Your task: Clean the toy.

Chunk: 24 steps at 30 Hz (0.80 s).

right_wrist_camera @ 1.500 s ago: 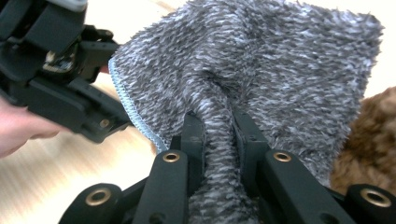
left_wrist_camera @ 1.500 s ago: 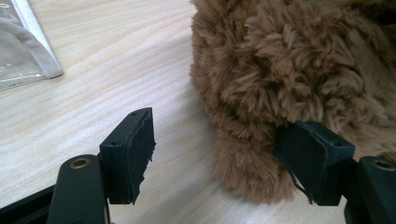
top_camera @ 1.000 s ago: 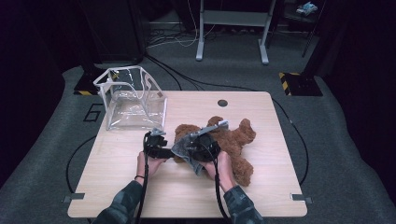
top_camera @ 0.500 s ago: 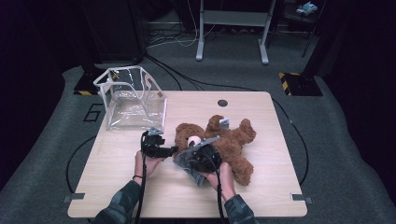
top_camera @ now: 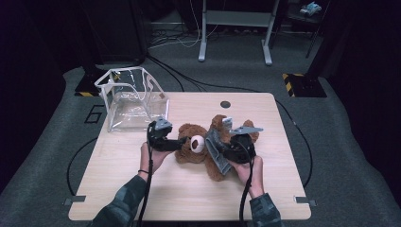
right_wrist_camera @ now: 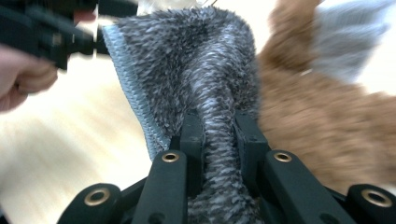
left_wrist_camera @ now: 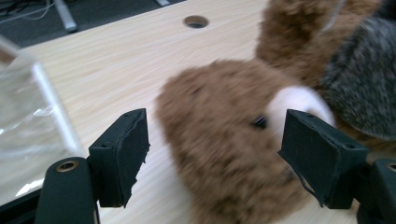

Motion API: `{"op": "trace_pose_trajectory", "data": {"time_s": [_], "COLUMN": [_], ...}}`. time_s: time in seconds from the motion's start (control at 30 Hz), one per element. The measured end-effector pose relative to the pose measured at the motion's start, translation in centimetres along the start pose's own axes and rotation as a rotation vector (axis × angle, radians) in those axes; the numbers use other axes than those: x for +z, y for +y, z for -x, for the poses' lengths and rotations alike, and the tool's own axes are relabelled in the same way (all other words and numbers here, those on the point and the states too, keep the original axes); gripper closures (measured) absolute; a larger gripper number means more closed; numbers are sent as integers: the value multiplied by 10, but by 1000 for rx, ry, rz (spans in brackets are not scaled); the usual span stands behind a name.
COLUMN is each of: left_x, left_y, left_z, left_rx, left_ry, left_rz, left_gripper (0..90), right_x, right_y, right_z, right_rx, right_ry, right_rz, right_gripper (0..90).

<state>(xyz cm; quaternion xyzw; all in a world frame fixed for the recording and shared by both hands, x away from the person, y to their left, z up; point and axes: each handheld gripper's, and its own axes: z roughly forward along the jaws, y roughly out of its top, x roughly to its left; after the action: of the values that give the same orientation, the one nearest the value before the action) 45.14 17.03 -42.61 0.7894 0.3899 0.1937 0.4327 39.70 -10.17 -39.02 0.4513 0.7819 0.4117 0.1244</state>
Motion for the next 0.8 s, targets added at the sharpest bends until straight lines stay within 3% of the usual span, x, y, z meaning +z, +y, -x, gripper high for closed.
{"op": "trace_pose_trajectory", "data": {"time_s": [0.2,0.3,0.37,0.43,0.53,0.63,0.7,0.8], "left_x": [24,33,42,50,58,58,57,54], "left_y": [13,13,9,3,-8,-12,-14,-13], "left_z": [31,37,40,43,47,46,45,45], "left_rx": [84,119,113,133,157,152,156,154], "left_ry": [-2,9,13,29,54,39,28,17], "left_rz": [-37,-72,-106,-125,-129,-110,-100,-101], "left_gripper": [191,184,193,186,217,322,371,418], "right_x": [-23,-33,-35,-28,-2,31,44,43], "right_y": [13,22,26,27,22,11,3,4], "right_z": [11,11,9,8,12,22,26,24], "right_rx": [-12,-43,-83,-109,-130,-96,-79,-83], "right_ry": [-127,-200,-264,-290,-331,-325,-321,-321], "right_rz": [84,124,119,87,3,-93,-90,-84], "right_gripper": [771,772,772,772,770,764,766,776]}}
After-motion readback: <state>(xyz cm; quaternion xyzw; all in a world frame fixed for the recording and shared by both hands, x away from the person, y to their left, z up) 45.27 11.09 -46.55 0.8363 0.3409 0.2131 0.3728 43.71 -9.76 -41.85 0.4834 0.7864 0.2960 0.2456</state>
